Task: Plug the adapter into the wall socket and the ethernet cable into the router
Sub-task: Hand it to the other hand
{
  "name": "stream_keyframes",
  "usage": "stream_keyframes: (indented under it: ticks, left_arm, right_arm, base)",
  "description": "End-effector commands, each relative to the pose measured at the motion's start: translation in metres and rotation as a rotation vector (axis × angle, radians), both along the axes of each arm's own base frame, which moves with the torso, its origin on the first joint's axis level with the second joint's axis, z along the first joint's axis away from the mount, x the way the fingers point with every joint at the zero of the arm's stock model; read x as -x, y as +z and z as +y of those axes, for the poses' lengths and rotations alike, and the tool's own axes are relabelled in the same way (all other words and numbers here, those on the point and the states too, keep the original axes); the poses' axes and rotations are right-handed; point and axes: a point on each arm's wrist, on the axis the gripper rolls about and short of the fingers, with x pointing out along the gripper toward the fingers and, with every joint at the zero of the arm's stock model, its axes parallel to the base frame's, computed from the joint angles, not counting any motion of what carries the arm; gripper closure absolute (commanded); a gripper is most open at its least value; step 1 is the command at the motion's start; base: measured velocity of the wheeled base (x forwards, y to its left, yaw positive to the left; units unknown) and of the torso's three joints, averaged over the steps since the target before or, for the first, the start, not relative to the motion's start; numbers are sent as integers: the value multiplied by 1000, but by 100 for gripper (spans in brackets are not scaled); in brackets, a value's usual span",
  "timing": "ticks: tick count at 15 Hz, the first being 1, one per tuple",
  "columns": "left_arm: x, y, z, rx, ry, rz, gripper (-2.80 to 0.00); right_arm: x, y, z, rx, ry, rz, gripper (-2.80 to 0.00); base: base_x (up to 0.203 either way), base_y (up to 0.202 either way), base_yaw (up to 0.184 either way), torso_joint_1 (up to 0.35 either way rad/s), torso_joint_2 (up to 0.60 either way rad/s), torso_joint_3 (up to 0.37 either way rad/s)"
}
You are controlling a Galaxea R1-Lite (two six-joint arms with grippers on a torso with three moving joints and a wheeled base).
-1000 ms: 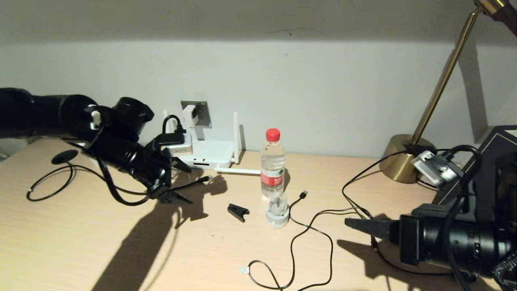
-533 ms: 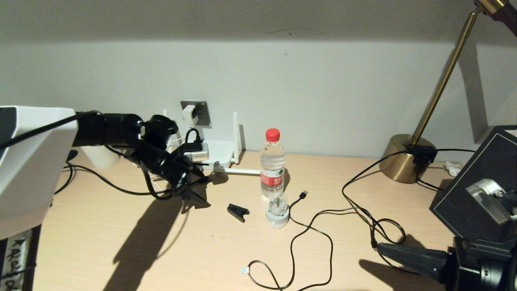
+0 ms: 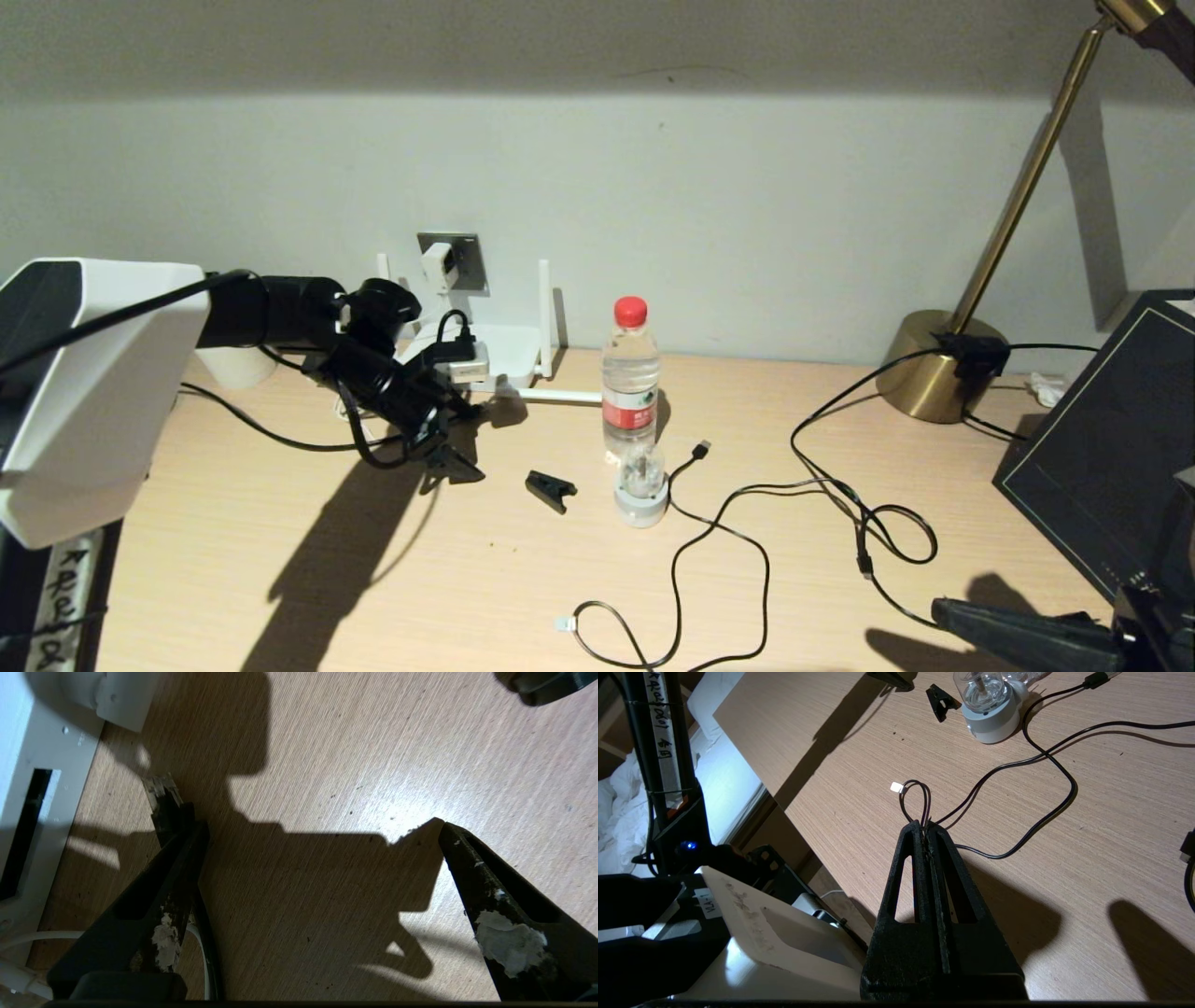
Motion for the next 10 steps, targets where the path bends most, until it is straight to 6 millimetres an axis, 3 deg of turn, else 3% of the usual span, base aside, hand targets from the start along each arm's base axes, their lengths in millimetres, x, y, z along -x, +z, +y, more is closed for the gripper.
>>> stream_keyframes:
  ticks: [1,10]
  left_arm:
    - [0,-1,0,-8,-2,2,-280]
    - [13,-6,1,-15,-4,61,-280]
  right_arm:
    - [6,0,-4,-15,2,-17,0]
    - [9,-3,-7,-16,3,-17,0]
  base:
    - [0,0,0,0,0,0]
    - [0,0,0,0,0,0]
